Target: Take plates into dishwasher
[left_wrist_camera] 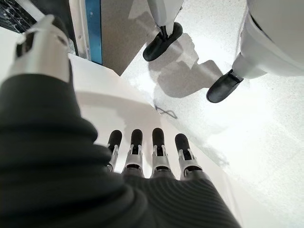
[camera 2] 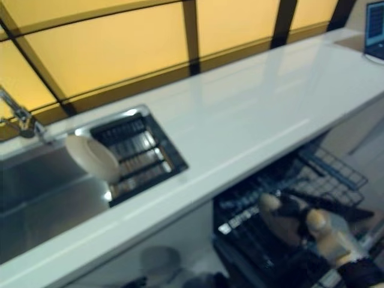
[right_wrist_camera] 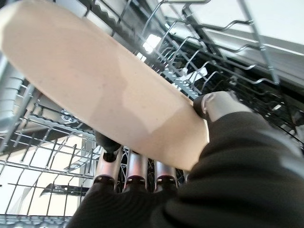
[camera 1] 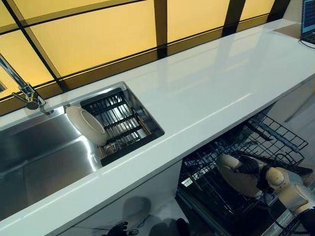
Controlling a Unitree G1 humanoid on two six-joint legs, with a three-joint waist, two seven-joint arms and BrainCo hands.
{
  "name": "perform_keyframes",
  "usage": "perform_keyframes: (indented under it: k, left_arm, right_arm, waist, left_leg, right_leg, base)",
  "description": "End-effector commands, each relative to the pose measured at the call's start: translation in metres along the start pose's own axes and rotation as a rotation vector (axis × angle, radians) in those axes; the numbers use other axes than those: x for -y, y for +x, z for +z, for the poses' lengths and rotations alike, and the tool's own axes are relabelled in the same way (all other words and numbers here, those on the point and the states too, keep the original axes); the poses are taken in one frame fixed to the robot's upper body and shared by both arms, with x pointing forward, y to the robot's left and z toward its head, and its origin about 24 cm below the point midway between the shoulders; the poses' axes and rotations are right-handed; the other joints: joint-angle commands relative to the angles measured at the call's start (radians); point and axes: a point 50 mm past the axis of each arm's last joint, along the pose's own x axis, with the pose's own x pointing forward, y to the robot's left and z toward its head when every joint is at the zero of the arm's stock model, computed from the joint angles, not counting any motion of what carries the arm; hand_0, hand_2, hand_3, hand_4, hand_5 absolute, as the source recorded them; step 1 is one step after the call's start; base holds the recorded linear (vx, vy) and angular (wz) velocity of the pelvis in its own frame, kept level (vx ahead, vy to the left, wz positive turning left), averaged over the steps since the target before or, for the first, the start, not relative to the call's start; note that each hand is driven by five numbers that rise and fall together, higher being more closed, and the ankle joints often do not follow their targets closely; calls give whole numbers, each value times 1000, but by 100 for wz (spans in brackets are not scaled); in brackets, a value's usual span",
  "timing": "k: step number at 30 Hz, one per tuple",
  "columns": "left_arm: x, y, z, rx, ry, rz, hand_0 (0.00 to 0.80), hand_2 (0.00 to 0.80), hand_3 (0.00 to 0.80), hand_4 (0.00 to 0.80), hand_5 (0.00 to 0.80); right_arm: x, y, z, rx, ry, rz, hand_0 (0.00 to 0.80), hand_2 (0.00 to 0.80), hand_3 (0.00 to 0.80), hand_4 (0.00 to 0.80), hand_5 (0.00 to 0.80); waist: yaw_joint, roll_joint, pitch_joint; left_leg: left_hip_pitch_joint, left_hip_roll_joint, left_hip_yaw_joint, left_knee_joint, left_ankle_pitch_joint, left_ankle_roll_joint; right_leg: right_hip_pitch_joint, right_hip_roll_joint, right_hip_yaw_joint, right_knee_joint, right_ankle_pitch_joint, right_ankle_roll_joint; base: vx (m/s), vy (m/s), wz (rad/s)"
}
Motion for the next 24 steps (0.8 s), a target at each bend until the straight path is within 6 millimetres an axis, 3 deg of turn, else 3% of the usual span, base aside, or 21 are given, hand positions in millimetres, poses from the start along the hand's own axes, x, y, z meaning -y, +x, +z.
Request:
perform_keyframes:
  k: [1, 8, 17, 24]
  left_arm:
    - [-18, -1, 10, 27, 15, 45, 0, 0, 0, 0, 0]
    - [-13, 1, 16, 44, 36, 26, 0, 0, 0, 0, 0]
    - [-11, 2, 19, 53, 56, 6, 0, 0, 0, 0, 0]
    - [-11, 3, 21, 53, 65, 5, 0, 0, 0, 0, 0]
  right_arm:
    - [11, 17, 25, 59, -5, -99, 800, 800, 800, 800, 800]
    - [-18, 34, 14, -30, -20, -101, 800, 800, 800, 800, 800]
    - [-32, 42, 0, -119, -17, -54, 800, 800, 800, 800, 800]
    - [-31, 42, -4, -140, -16, -47, 800, 800, 800, 800, 800]
  waist:
    - [43, -66, -19]
    - [67, -55, -20]
    - [88, -43, -26]
    - [91, -48, -32]
  left_leg:
    - [-16, -24, -59, 8, -8, 22]
    - [-24, -29, -74, 9, -8, 24]
    - [-28, -35, -89, 9, -9, 24]
    - [-31, -35, -96, 6, -9, 24]
  right_leg:
    - [18, -15, 16, 18, -20, 52]
    - [19, -25, 0, 17, -21, 54]
    - [22, -33, -8, 13, -22, 55]
    - [20, -32, -8, 12, -20, 57]
  base:
    - [-4, 5, 7]
    - [-10, 1, 5]
    - [-4, 2, 9]
    - [-3, -6, 4]
